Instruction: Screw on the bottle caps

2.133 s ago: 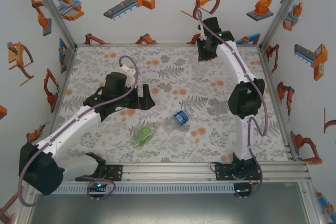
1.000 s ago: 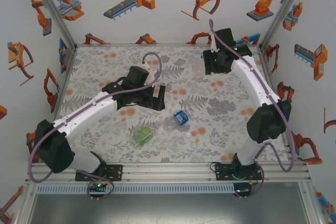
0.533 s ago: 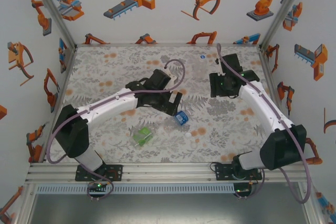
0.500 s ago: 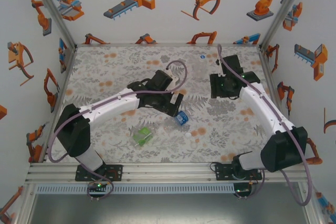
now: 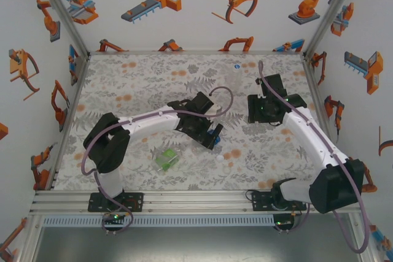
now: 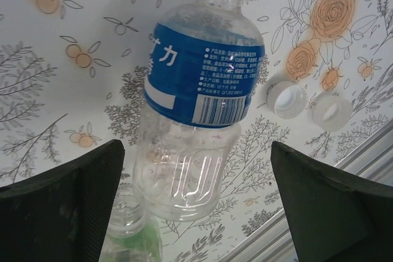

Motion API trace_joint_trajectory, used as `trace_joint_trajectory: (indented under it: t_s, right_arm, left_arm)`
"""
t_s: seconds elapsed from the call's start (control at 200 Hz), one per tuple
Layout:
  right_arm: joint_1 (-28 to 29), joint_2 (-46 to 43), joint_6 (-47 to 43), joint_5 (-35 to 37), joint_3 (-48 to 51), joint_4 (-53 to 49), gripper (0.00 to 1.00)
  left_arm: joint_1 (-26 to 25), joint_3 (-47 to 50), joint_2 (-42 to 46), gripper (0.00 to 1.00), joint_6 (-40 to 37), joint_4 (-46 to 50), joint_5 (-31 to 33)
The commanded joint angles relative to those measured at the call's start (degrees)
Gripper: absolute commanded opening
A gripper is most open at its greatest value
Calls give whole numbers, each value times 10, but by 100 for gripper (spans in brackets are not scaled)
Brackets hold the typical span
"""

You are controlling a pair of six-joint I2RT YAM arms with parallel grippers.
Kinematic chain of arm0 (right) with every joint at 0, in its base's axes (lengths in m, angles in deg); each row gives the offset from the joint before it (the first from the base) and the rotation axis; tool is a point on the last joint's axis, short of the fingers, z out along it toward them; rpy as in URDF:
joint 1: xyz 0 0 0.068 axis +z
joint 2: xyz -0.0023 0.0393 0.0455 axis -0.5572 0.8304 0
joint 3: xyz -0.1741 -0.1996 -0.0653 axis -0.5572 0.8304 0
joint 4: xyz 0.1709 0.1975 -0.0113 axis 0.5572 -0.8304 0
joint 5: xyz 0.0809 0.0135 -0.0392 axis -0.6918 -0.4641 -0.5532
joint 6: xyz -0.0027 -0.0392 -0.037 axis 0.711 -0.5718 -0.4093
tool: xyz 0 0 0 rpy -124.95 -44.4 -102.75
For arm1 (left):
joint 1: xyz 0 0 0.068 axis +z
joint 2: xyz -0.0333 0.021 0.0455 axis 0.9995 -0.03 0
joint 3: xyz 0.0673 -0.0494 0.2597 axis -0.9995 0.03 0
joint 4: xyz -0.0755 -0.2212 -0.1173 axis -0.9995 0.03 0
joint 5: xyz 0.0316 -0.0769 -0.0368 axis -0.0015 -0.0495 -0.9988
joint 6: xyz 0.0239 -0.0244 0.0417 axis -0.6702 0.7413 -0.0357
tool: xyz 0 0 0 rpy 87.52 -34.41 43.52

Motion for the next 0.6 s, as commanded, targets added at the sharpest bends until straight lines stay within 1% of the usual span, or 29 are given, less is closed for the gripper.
trace_joint_trajectory:
  t_s: [0.0,0.22,0.371,0.596]
  right_arm:
    - [-4,-19,14,-7,14,6,56]
    - [-4,-29,20,-13,30,10,55]
    - [-4,-30,29,-23,37,17,55]
    - [-4,-29,33,-31,39,22,55]
  left_arm:
    - [-5,15,-9,95,-12,-10,-19]
    - [-8,34,-16,89,-9,-20,-28]
    - [-8,53,-2,84,-7,-37,-18]
    - [-8,51,-6,80,-3,-39,-9]
